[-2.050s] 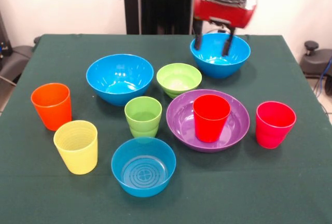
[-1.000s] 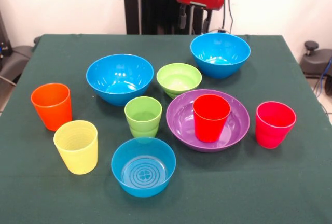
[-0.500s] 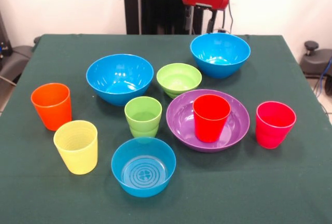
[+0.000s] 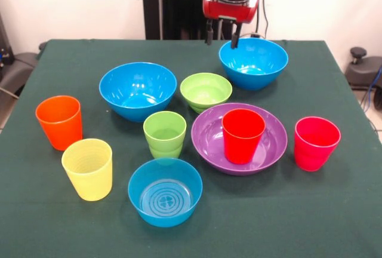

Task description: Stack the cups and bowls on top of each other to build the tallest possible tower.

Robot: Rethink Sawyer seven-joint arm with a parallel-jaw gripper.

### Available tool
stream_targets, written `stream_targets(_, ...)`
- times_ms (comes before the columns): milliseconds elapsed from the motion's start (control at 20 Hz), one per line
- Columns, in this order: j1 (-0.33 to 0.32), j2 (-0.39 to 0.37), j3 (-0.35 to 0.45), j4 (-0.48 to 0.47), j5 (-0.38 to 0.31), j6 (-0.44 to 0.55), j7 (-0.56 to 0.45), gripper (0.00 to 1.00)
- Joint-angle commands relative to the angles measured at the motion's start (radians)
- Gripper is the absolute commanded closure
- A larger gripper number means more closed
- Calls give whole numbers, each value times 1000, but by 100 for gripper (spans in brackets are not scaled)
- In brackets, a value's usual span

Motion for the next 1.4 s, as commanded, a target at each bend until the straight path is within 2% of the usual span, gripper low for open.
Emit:
stream_targets(50,3,97,75,-32,-65,-73,39,0)
stream_targets(400,9,78,71,-8,-67,-80,51,0)
stream_targets(1400,10,84,71,-5,-68,-89,55,0)
